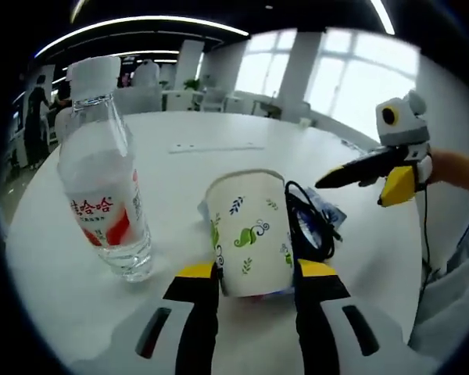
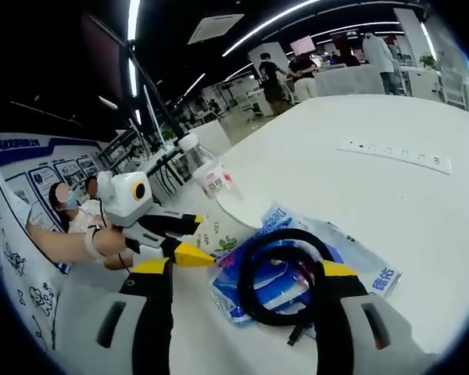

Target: Arrange the tabletop items into an orderly group along one side of the table until the central work area is clear of visible clutter.

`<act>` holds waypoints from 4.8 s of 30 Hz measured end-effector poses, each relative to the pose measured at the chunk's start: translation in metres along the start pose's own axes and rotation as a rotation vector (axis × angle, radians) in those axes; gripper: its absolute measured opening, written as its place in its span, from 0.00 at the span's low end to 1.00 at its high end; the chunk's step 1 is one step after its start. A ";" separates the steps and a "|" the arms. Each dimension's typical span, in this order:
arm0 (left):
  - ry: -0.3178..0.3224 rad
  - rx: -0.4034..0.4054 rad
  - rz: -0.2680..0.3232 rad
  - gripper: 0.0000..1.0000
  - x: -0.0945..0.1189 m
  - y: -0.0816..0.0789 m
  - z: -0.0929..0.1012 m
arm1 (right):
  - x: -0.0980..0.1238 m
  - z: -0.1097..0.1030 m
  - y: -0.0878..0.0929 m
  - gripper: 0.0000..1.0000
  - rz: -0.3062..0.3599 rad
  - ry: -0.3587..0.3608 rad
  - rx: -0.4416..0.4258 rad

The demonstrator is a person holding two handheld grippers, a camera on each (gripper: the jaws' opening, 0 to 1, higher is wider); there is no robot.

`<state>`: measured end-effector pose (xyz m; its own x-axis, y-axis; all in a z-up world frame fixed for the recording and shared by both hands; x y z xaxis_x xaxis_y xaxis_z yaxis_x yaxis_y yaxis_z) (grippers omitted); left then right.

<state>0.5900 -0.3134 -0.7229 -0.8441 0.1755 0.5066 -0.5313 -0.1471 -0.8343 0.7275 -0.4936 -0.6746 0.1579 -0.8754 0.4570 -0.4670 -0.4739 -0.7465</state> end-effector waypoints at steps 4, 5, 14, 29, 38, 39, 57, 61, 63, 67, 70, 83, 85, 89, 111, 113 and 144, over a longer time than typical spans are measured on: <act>0.029 -0.007 0.035 0.34 0.005 0.003 0.000 | -0.001 -0.001 -0.004 0.67 0.012 -0.014 -0.012; 0.050 -0.013 0.039 0.34 0.006 0.004 0.001 | -0.002 -0.001 -0.005 0.66 0.015 -0.017 -0.015; 0.224 -0.167 0.134 0.34 0.016 0.007 0.020 | -0.007 -0.007 -0.013 0.52 0.009 -0.050 -0.019; 0.340 -0.348 0.221 0.34 0.017 0.004 0.038 | -0.004 -0.005 -0.006 0.29 -0.056 -0.079 -0.069; 0.355 -0.417 0.247 0.34 0.017 0.003 0.040 | -0.007 -0.008 -0.003 0.20 -0.075 -0.105 -0.084; 0.357 -0.433 0.252 0.34 0.018 0.003 0.041 | -0.007 -0.008 -0.003 0.18 -0.077 -0.107 -0.084; 0.369 -0.450 0.251 0.34 0.020 0.003 0.039 | -0.012 -0.013 0.000 0.01 -0.112 -0.125 -0.092; 0.370 -0.456 0.246 0.34 0.020 0.003 0.039 | -0.013 -0.012 0.001 0.00 -0.115 -0.129 -0.106; 0.368 -0.456 0.239 0.34 0.020 0.004 0.039 | -0.012 -0.013 0.000 0.00 -0.115 -0.135 -0.115; 0.361 -0.455 0.235 0.35 0.019 0.004 0.038 | -0.013 -0.014 -0.002 0.00 -0.122 -0.125 -0.124; 0.343 -0.439 0.229 0.35 0.018 0.005 0.036 | -0.013 -0.017 -0.006 0.00 -0.116 -0.124 -0.139; 0.281 -0.326 0.235 0.34 0.019 0.005 0.027 | -0.022 -0.026 -0.023 0.00 -0.112 -0.119 -0.131; 0.268 -0.303 0.232 0.34 0.020 0.005 0.024 | -0.023 -0.028 -0.026 0.00 -0.109 -0.118 -0.126; 0.242 -0.266 0.235 0.34 0.022 0.005 0.017 | -0.028 -0.030 -0.034 0.00 -0.099 -0.114 -0.106; 0.127 -0.182 0.163 0.29 0.039 0.018 -0.015 | -0.066 -0.022 -0.086 0.00 -0.088 0.017 0.031; 0.124 -0.181 0.156 0.30 0.040 0.018 -0.017 | -0.070 -0.023 -0.088 0.00 -0.093 0.019 0.039; 0.110 -0.125 0.096 0.36 0.039 0.037 -0.021 | -0.121 0.008 -0.084 0.00 -0.267 0.145 0.087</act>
<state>0.5389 -0.2919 -0.7384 -0.8738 0.2731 0.4023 -0.4298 -0.0471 -0.9017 0.7543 -0.3488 -0.6709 0.1360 -0.6994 0.7017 -0.3487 -0.6968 -0.6269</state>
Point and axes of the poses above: the point that each gripper's makers call its tool centre point, and the gripper's own axes: x roughly backward along the fingers, z roughly to its right, y roughly out of its underside, the point moved 9 cm from there along x, roughly backward along the fingers, and after that the axes turned 4 degrees about -y, right-handed, at the moved point
